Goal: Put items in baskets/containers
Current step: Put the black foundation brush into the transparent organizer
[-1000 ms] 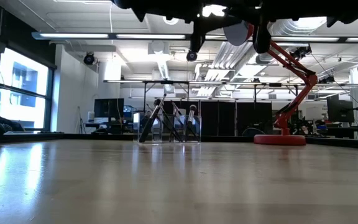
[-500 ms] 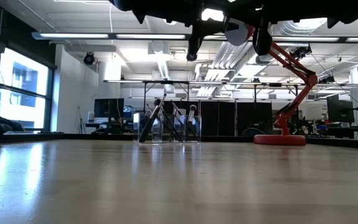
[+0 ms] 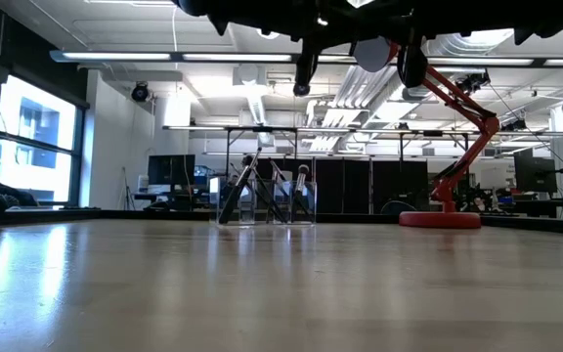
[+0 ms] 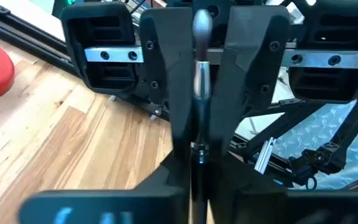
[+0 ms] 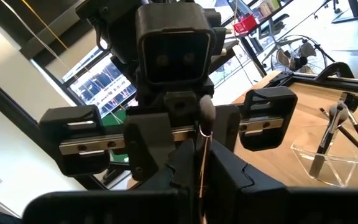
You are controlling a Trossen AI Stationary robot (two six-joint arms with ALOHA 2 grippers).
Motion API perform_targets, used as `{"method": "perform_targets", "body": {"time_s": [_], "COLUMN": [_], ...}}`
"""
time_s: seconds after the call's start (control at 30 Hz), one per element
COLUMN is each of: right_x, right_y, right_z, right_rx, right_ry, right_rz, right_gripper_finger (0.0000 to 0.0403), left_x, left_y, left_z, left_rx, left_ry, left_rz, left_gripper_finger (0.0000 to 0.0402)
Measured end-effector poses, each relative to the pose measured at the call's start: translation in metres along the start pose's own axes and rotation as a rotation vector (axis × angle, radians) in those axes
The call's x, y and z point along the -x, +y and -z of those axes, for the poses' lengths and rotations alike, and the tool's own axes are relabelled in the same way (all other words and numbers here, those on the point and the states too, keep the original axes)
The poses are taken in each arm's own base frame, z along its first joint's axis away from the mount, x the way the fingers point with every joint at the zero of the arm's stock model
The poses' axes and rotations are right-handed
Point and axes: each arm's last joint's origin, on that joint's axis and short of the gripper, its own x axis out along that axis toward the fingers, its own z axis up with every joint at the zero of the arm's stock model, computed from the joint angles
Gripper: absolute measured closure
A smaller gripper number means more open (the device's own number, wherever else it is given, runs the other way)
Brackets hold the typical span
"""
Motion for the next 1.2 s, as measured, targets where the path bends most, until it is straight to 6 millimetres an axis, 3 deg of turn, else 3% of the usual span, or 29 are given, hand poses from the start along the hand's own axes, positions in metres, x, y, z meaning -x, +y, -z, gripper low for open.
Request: {"method": "perform_targets", "body": {"time_s": [0.07, 0.23, 0.33, 0.67, 0.93, 1.2], "right_x": [0.0, 0.0, 0.0, 0.002, 0.027, 0.052], "right_y": [0.0, 0.0, 0.0, -0.008, -0.013, -0.021], "right_z": [0.0, 0.0, 0.0, -0.008, -0.018, -0.013], "right_rx": [0.004, 0.009, 0.049, 0.055, 0.09, 0.117], "right_ry": [0.001, 0.001, 0.003, 0.009, 0.142, 0.291], "right_rz": [0.0, 0.0, 0.0, -0.002, 0.004, 0.137], "right_gripper_finger": [0.038, 0.0379, 0.0373, 0.0298, 0.0251, 0.0234], "left_x": [0.0, 0.0, 0.0, 0.0, 0.001, 0.001], "left_y": [0.0, 0.0, 0.001, 0.005, 0.007, 0.009], "left_z": [0.0, 0.001, 0.002, 0.007, 0.008, 0.009], "left_rx": [0.004, -0.075, -0.093, -0.094, -0.084, -0.08], "left_ry": [0.0, 0.006, 0.016, 0.051, 0.048, 0.057], "left_rz": [-0.003, -0.007, -0.014, -0.072, -0.123, -0.157], "left_gripper_finger": [0.0385, 0.0364, 0.0372, 0.0381, 0.0381, 0.0385]}}
